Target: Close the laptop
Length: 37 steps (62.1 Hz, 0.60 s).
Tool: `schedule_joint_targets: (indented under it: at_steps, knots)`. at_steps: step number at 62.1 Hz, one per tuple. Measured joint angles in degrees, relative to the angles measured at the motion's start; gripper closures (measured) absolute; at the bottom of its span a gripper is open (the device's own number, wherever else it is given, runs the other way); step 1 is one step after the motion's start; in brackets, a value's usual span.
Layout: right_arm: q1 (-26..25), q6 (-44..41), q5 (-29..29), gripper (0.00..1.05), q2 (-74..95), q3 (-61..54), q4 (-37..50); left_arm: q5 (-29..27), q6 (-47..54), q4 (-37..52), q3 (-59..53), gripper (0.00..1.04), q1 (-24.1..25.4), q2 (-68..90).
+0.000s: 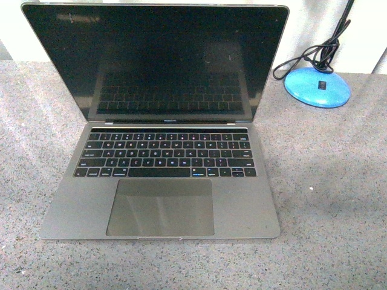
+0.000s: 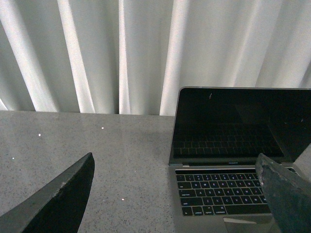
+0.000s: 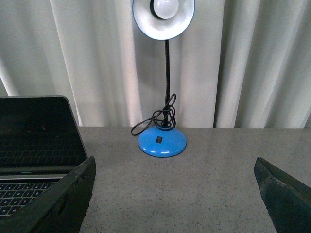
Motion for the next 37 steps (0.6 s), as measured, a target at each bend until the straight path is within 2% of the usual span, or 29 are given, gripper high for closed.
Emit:
schedule_joint_targets:
  at_steps: [37]
  knots:
    - [0.0, 0.0, 0.0, 0.1, 0.0, 0.0, 0.0, 0.0, 0.0, 0.0, 0.0, 0.07, 0.0, 0.0]
